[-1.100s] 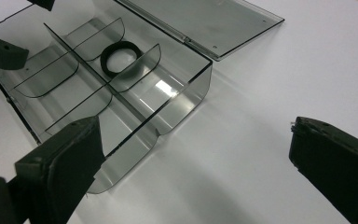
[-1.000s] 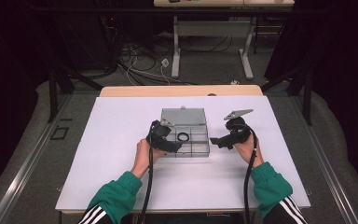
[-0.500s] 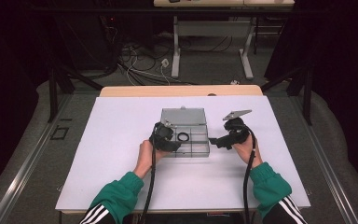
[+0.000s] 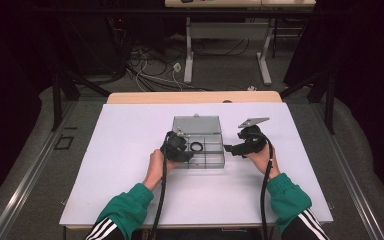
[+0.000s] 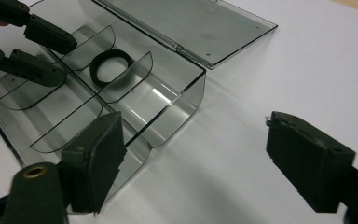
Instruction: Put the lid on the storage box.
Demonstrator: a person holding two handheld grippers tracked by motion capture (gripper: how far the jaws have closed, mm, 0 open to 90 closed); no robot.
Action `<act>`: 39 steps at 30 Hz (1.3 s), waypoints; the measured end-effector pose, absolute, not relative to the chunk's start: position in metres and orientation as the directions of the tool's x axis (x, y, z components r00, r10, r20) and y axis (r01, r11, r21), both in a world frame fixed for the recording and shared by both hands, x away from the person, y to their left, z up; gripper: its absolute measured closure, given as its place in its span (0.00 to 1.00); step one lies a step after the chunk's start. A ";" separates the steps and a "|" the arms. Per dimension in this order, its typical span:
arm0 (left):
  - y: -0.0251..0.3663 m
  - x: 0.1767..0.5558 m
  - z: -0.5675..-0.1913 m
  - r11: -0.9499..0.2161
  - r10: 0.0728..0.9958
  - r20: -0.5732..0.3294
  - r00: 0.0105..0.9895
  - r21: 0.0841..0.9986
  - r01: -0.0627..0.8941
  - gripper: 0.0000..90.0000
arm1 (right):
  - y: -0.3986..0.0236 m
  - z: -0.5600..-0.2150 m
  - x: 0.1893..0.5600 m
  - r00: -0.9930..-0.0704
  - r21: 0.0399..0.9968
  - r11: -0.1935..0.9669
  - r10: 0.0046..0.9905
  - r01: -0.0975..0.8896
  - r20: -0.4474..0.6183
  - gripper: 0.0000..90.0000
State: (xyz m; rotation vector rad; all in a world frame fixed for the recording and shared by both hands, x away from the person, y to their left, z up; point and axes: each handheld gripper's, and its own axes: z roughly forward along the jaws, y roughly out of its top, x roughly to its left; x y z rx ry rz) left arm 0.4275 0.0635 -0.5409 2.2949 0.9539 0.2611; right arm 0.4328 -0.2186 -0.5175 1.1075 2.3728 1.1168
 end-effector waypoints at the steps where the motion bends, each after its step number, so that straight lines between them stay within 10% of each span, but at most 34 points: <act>1: 0.063 0.427 -0.541 -0.537 0.694 -0.055 0.718 0.625 0.567 0.63 | -0.218 -0.517 0.433 -0.657 0.752 0.407 0.753 0.518 0.045 0.25; 19: 0.062 0.427 -0.539 -0.577 0.663 -0.034 0.748 0.615 0.538 0.65 | -0.206 -0.519 0.455 -0.621 0.750 0.394 0.783 0.531 0.029 0.99; 39: 0.062 0.427 -0.540 -0.567 0.667 -0.035 0.744 0.625 0.537 0.65 | -0.187 -0.535 0.495 -0.579 0.685 0.405 0.814 0.606 0.031 1.00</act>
